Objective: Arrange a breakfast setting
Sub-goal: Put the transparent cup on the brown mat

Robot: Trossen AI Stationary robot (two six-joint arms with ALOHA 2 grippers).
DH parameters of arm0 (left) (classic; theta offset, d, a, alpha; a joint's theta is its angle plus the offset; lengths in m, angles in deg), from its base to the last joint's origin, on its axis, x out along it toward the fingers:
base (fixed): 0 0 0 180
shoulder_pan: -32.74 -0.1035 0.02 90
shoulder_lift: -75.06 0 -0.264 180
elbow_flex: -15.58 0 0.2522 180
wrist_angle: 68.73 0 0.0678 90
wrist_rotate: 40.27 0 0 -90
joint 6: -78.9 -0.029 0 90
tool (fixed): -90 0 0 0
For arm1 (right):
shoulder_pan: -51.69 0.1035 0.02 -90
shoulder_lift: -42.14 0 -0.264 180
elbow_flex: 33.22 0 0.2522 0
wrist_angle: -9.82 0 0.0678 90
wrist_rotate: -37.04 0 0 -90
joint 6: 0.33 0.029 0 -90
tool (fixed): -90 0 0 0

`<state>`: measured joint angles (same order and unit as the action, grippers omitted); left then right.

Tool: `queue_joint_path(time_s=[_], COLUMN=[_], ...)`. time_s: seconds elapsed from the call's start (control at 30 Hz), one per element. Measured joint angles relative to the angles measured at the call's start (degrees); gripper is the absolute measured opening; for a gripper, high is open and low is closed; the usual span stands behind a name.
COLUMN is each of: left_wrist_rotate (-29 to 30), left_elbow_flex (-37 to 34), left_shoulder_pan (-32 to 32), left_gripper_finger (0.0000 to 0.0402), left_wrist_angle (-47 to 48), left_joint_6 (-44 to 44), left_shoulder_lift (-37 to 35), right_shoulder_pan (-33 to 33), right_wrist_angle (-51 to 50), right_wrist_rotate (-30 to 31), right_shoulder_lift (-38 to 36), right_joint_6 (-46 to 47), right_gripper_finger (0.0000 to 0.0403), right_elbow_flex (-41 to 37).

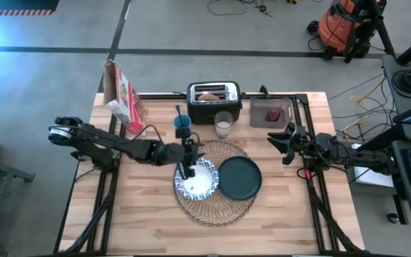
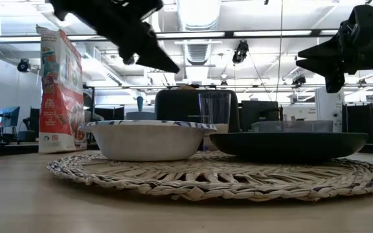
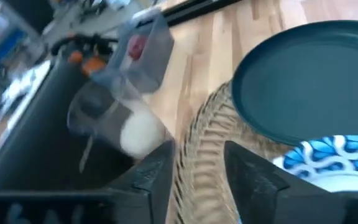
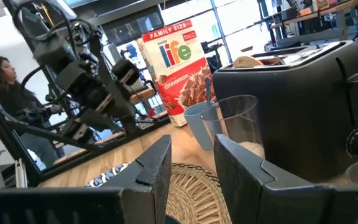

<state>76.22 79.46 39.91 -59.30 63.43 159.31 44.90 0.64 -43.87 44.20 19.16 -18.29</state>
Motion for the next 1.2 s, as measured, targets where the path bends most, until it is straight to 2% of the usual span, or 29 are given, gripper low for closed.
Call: queue_joint_path(time_s=[0.13,0.27,0.43,0.63,0.93,1.2], left_wrist_rotate=[-6.7,-12.2,-15.5,-20.5,-23.5,-24.2], left_elbow_flex=[3.2,7.2,12.1,18.2,23.5,24.5], left_shoulder_pan=[-4.7,-9.1,-13.0,-16.3,-19.3,-21.7], left_gripper_finger=[0.0161,0.0166,0.0166,0.0166,0.0166,0.0166], left_wrist_angle=[-0.5,-0.6,0.1,7.2,12.0,12.7], left_joint_6=[-8.1,-11.8,-16.3,-16.5,-18.7,-18.4], left_shoulder_lift=[2.1,5.7,11.0,15.2,18.3,21.1], right_shoulder_pan=[0.0,0.0,0.0,0.0,0.0,0.0], right_wrist_angle=[0.0,0.0,0.0,0.0,0.0,0.0], right_wrist_rotate=[0.0,0.0,0.0,0.0,0.0,0.0], right_shoulder_lift=[0.0,0.0,0.0,0.0,0.0,0.0], right_joint_6=[0.0,0.0,0.0,0.0,0.0,0.0], right_gripper_finger=[0.0112,0.0112,0.0112,0.0112,0.0112,0.0112], right_elbow_flex=[0.0,0.0,0.0,0.0,0.0,0.0])
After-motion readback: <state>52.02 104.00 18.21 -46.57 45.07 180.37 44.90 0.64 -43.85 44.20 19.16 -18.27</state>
